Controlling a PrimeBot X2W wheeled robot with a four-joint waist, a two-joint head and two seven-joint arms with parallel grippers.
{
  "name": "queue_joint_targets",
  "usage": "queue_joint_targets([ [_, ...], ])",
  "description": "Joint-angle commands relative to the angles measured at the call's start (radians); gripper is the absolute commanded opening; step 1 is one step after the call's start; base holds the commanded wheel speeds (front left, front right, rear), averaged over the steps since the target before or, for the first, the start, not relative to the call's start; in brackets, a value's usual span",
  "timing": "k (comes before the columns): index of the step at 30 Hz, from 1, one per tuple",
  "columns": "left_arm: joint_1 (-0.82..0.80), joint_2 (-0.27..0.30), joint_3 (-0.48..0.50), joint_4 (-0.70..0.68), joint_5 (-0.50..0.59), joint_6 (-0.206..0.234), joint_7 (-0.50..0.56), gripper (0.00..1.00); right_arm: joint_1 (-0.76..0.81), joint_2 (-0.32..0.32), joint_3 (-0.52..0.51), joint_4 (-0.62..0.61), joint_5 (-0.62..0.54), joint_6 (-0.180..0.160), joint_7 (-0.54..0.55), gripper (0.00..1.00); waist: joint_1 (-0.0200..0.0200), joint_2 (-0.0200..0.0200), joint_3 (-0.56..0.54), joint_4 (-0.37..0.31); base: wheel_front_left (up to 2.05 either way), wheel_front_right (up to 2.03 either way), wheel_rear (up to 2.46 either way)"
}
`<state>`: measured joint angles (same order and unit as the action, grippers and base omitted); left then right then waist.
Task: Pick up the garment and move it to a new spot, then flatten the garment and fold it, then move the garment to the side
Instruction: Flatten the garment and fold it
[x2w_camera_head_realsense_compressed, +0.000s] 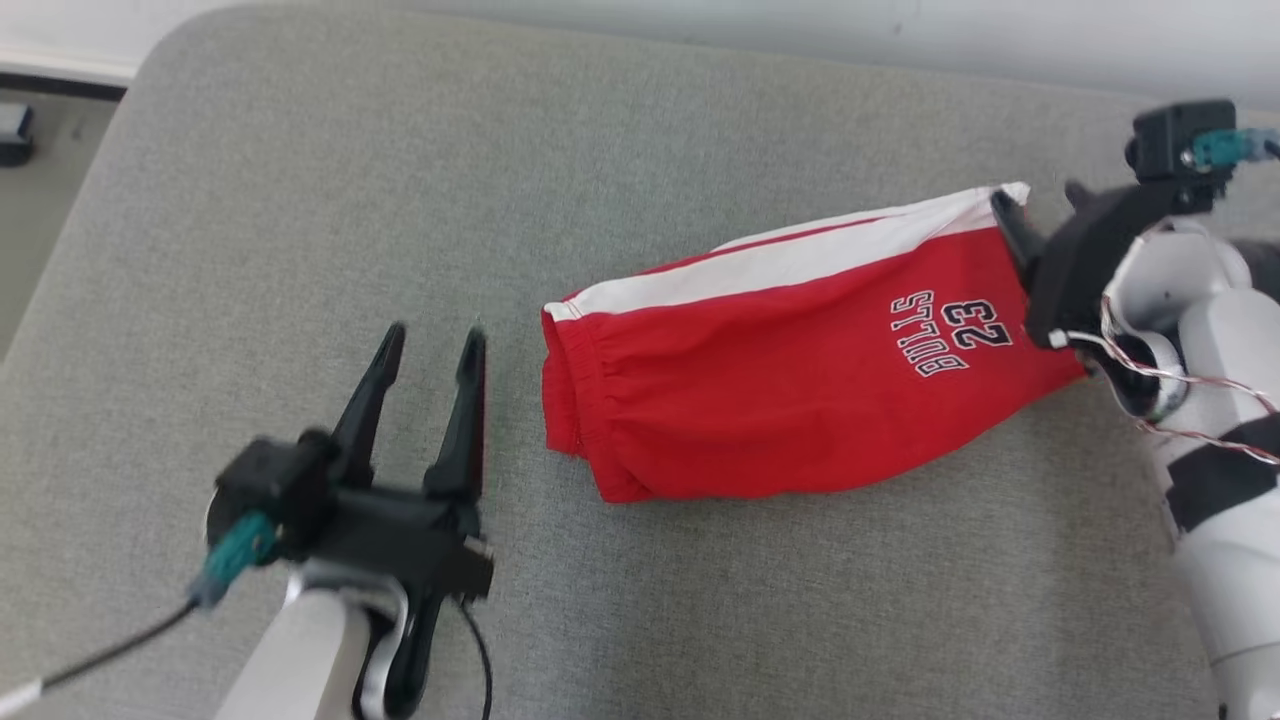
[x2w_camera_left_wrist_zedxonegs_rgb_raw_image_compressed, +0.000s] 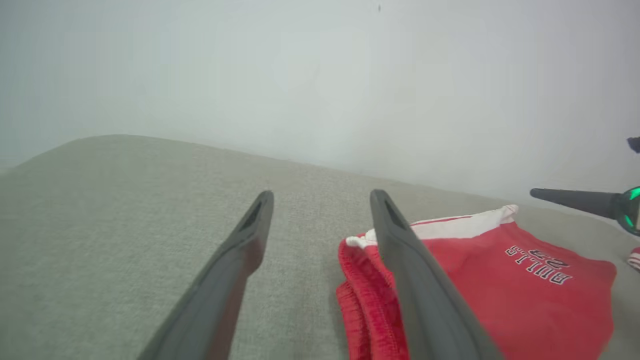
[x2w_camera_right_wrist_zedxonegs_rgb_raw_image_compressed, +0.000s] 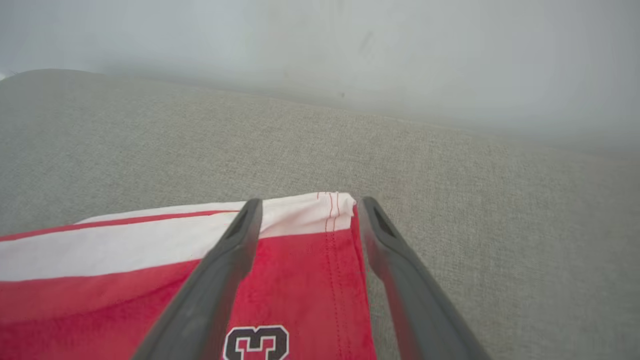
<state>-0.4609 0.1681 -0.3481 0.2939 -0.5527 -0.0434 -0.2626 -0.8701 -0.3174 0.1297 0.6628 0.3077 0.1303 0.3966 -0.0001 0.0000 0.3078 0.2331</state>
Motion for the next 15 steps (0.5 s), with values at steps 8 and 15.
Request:
queue_joint_targets([
  [8, 0.242, 0.02, 0.051, -0.166, 0.11, -0.008, -0.003, 1.0, 0.097, -0.009, -0.14, 0.027, -0.034, 0.0, 0.147, 1.0, 0.0001, 0.0, -0.059, 0.018, 0.0, 0.0, 0.0],
  [15, 0.304, 0.03, 0.047, -0.22, 0.19, -0.012, -0.003, 1.0, 0.112, 0.036, -0.278, 0.032, -0.12, 0.0, 0.215, 1.0, 0.0001, 0.0, -0.032, 0.059, 0.0, 0.0, 0.0],
])
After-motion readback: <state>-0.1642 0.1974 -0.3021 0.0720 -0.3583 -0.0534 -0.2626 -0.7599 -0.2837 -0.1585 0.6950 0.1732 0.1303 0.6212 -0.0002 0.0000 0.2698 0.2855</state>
